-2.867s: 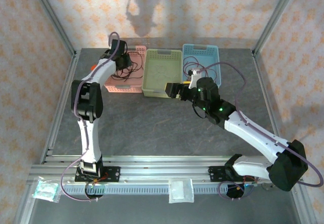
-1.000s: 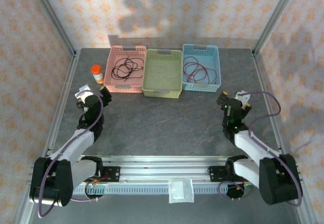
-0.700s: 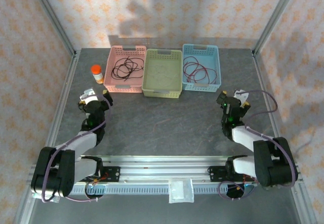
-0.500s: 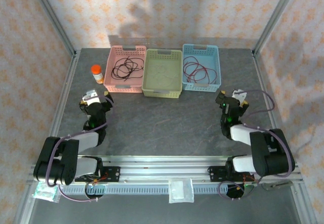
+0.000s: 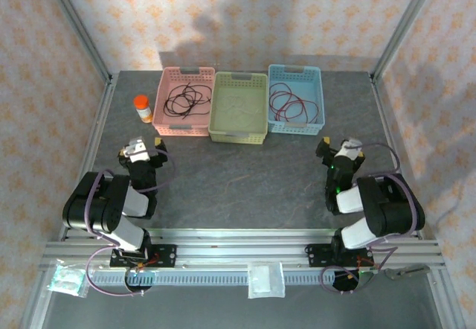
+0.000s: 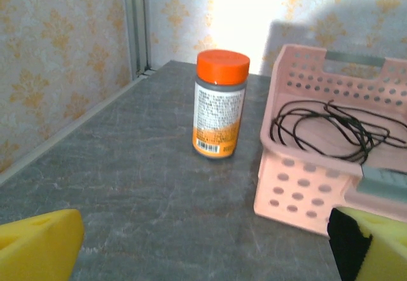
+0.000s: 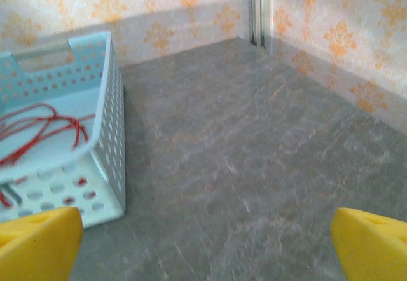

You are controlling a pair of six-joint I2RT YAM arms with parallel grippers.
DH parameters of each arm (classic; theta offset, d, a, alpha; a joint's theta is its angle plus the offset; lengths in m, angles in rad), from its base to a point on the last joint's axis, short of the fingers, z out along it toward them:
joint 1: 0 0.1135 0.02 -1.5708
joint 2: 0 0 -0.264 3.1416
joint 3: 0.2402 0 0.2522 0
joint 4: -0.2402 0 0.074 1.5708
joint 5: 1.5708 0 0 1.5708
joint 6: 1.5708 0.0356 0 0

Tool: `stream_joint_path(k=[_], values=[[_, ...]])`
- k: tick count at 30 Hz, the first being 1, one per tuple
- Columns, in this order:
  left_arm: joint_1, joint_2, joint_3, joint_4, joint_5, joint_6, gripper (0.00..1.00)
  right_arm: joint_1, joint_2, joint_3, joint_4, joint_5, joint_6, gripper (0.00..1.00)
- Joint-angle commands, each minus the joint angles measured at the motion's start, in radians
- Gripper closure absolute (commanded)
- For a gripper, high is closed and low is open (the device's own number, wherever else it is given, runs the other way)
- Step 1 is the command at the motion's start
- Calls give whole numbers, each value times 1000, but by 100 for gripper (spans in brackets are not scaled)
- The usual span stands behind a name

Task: Untangle the cables

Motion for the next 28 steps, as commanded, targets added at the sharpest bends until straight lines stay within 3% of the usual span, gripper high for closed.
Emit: stream_joint_path(k=[1,3,28], values=[[9,-21,70,-61,-12,-17,0,-6,12,25,112,-8,-20,0],[8,1,53,14,-14,-4,1,-10,15,68,26,7,-3,0],[6,-4,74,-39,69,24,1,-19,13,59,45,-9,-3,0]])
